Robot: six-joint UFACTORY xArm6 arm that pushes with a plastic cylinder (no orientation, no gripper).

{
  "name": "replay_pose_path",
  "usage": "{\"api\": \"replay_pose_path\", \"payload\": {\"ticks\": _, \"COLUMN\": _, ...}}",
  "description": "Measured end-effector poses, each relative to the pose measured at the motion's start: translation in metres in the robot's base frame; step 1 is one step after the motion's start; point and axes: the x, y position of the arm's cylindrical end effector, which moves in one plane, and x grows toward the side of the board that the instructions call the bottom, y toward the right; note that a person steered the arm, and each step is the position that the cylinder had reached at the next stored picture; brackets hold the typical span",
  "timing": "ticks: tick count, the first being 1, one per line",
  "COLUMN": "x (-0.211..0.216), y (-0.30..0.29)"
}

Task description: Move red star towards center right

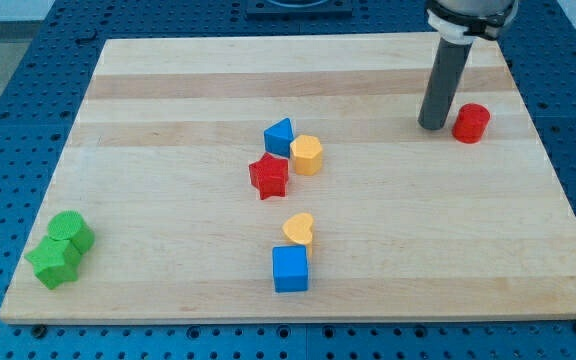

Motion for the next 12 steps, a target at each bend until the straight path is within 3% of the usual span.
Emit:
{"api": "replay_pose_path", "payload": {"ticks": 5, "x": -0.011, "y": 0.009}}
{"api": "replay_pose_path", "payload": {"ticks": 6, "x": -0.058, "y": -0.029}}
{"api": "replay_pose_path", "payload": {"ticks": 7, "x": -0.086, "y": -0.107}}
{"api": "replay_pose_path", "payload": {"ticks": 8, "x": -0.087, "y": -0.204}}
{"api": "replay_pose_path", "payload": {"ticks": 9, "x": -0.087, "y": -0.249}}
{"api": "replay_pose_path", "payload": {"ticks": 10, "x": -0.057, "y": -0.263}}
{"api": "replay_pose_path", "payload": {"ticks": 12, "x": 0.059, "y": -0.274}}
